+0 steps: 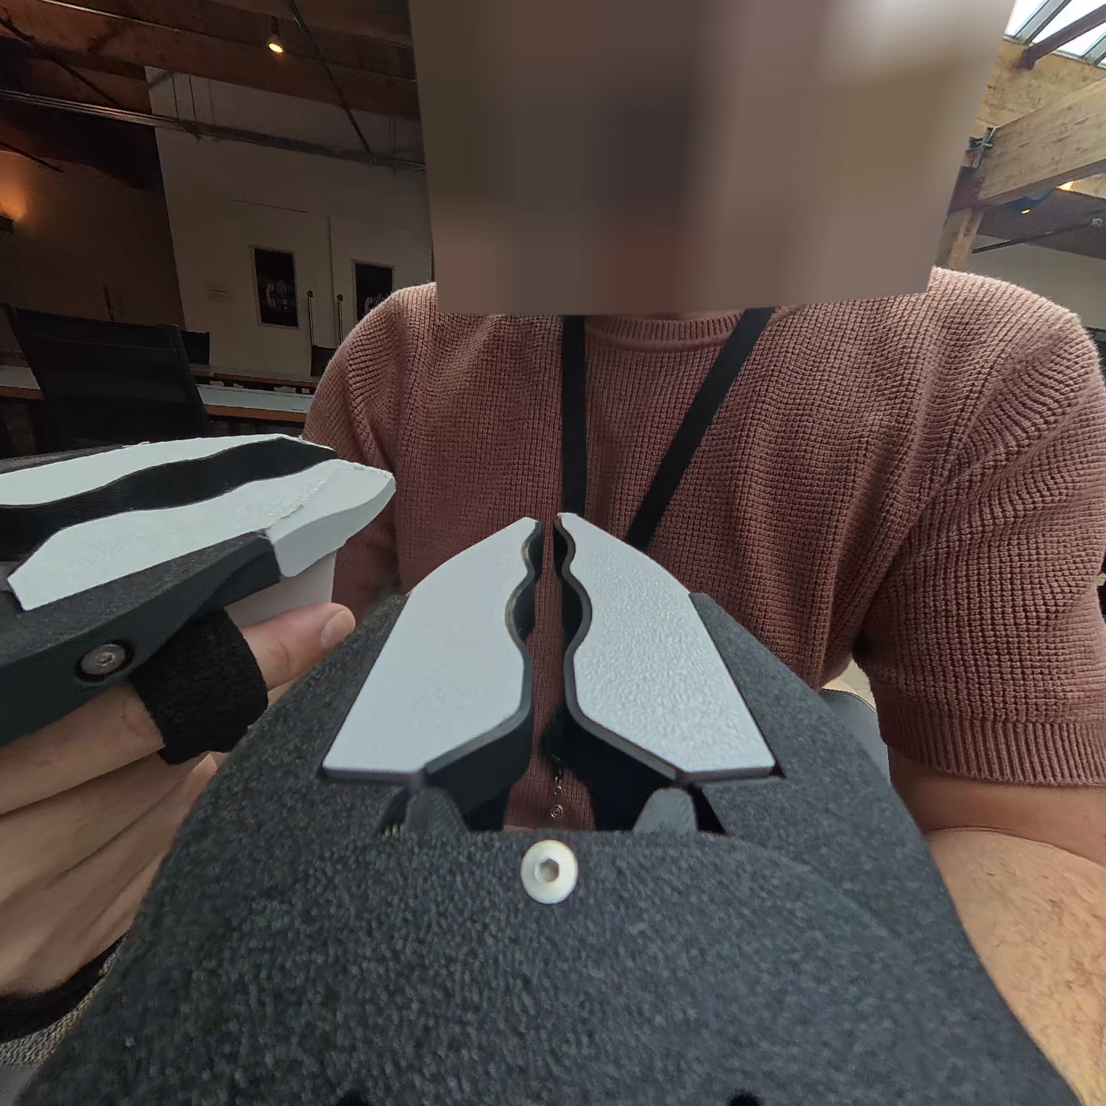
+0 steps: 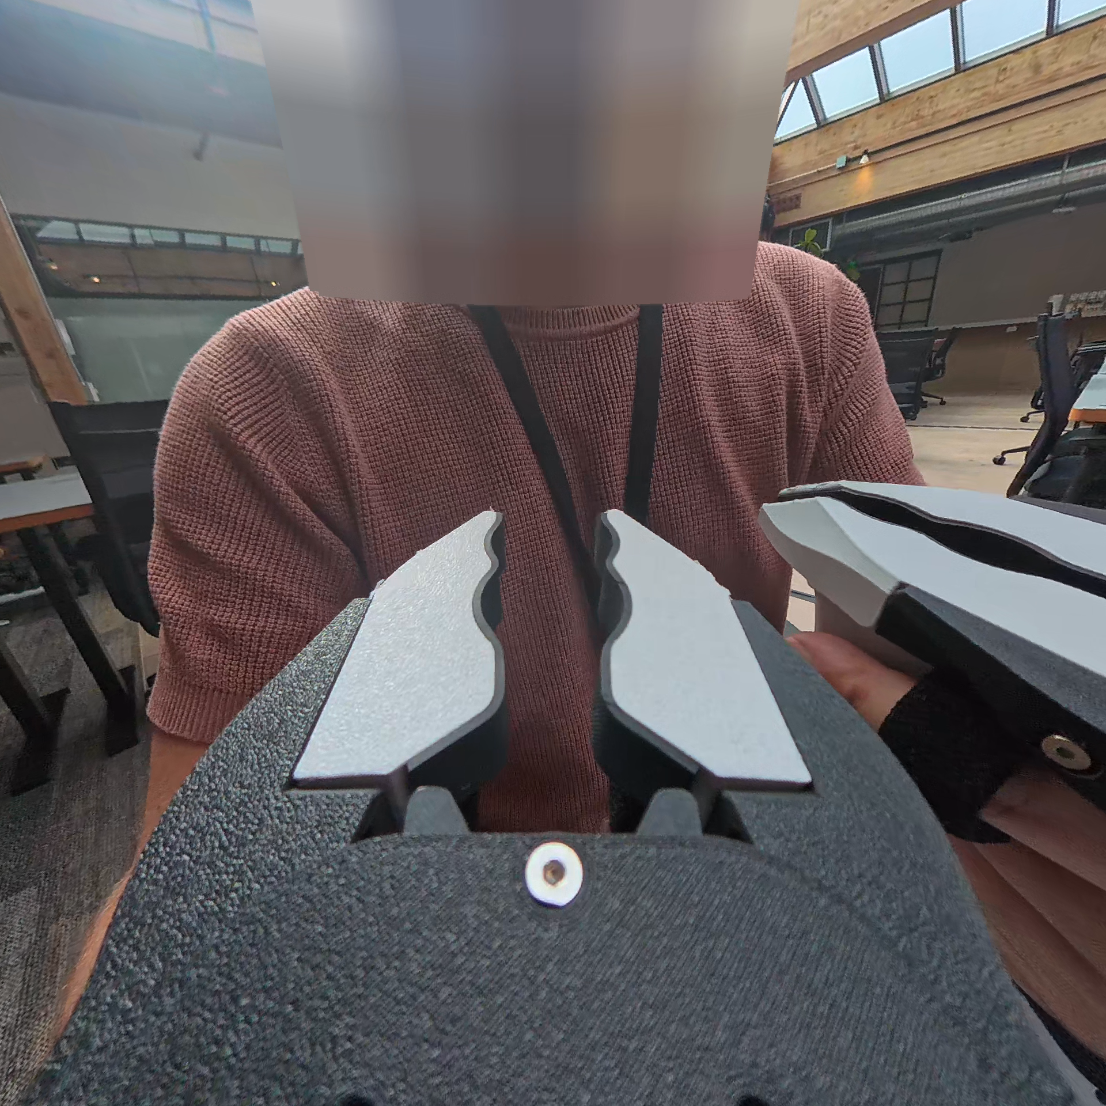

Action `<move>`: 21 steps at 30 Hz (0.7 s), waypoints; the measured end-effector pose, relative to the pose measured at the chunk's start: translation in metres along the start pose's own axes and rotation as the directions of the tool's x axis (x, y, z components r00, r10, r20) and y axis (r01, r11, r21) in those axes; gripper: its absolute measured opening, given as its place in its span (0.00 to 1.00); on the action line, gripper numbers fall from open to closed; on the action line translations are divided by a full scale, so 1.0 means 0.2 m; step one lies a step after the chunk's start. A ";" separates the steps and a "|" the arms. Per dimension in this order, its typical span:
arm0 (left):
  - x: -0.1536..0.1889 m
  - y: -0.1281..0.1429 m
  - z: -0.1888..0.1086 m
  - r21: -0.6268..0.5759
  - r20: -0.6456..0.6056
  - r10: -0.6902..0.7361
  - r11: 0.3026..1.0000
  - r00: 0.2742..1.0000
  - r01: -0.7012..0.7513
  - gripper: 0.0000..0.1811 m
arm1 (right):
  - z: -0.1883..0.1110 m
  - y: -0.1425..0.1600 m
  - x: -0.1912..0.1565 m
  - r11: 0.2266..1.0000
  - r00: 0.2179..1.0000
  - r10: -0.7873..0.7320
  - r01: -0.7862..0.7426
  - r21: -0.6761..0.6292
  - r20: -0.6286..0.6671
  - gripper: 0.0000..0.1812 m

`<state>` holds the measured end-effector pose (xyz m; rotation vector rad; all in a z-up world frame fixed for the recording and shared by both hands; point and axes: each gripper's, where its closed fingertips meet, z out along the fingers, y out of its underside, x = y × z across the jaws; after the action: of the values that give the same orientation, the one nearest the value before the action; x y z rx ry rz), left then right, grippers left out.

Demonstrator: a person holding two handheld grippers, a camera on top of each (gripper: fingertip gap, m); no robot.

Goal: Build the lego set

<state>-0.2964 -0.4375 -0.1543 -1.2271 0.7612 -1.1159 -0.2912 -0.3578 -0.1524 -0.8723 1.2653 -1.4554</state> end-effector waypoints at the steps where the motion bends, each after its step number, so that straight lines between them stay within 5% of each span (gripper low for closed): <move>1: 0.00 0.00 0.00 -0.004 -0.001 -0.003 1.000 1.000 0.003 0.02 | 0.00 0.00 0.00 1.000 1.000 0.002 -0.002 0.003 -0.002 0.16; 21: -0.02 -0.01 -0.02 -0.005 -0.001 0.006 1.000 1.000 -0.006 0.01 | -0.02 0.01 0.03 1.000 0.999 0.015 -0.015 -0.004 -0.037 0.16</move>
<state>-0.3022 -0.4358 -0.1545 -1.2275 0.7680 -1.1101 -0.2968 -0.3617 -0.1554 -0.8402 1.3006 -1.4635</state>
